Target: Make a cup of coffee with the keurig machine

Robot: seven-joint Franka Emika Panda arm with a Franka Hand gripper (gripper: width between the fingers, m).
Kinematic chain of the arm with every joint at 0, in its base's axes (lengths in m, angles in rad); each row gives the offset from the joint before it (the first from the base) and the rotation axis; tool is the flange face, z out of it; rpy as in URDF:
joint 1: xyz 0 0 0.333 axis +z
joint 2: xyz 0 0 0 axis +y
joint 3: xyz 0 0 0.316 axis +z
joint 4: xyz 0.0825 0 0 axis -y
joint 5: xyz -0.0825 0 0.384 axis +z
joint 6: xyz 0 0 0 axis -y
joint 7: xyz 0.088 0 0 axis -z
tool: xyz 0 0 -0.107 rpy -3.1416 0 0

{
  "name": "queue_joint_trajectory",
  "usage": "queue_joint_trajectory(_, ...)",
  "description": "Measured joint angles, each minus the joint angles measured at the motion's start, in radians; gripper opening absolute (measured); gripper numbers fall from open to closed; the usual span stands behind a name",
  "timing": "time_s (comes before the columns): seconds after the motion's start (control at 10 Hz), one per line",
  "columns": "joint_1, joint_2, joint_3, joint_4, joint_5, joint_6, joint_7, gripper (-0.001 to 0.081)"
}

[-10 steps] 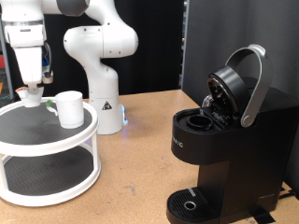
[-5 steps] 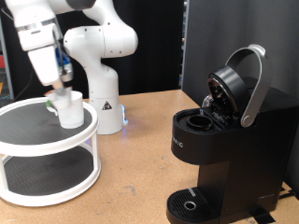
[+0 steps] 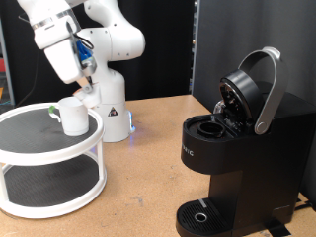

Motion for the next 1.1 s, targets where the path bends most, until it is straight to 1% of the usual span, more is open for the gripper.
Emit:
queue_joint_trajectory(0.1, 0.025, 0.004, -0.011, 0.008, 0.041, -0.032, -0.020, 0.0060)
queue_joint_trajectory(0.2, 0.058, 0.011, -0.011, 0.025, 0.078, -0.057, -0.027, 0.0060)
queue_joint_trajectory(0.4, 0.132, 0.034, -0.011, 0.080, 0.113, -0.127, -0.072, 0.0060)
queue_joint_trajectory(0.5, 0.152, 0.048, 0.001, 0.106, 0.119, -0.131, -0.049, 0.0060)
queue_joint_trajectory(0.6, 0.155, 0.065, 0.019, 0.121, 0.119, -0.130, -0.024, 0.0060)
queue_joint_trajectory(0.7, 0.154, 0.065, 0.017, 0.119, 0.119, -0.130, -0.027, 0.0060)
queue_joint_trajectory(0.8, 0.159, 0.065, 0.011, 0.115, 0.130, -0.137, -0.059, 0.0060)
queue_joint_trajectory(0.9, 0.169, 0.070, 0.010, 0.113, 0.146, -0.139, -0.068, 0.0060)
queue_joint_trajectory(1.1, 0.210, 0.095, 0.024, 0.127, 0.229, -0.117, -0.053, 0.0060)
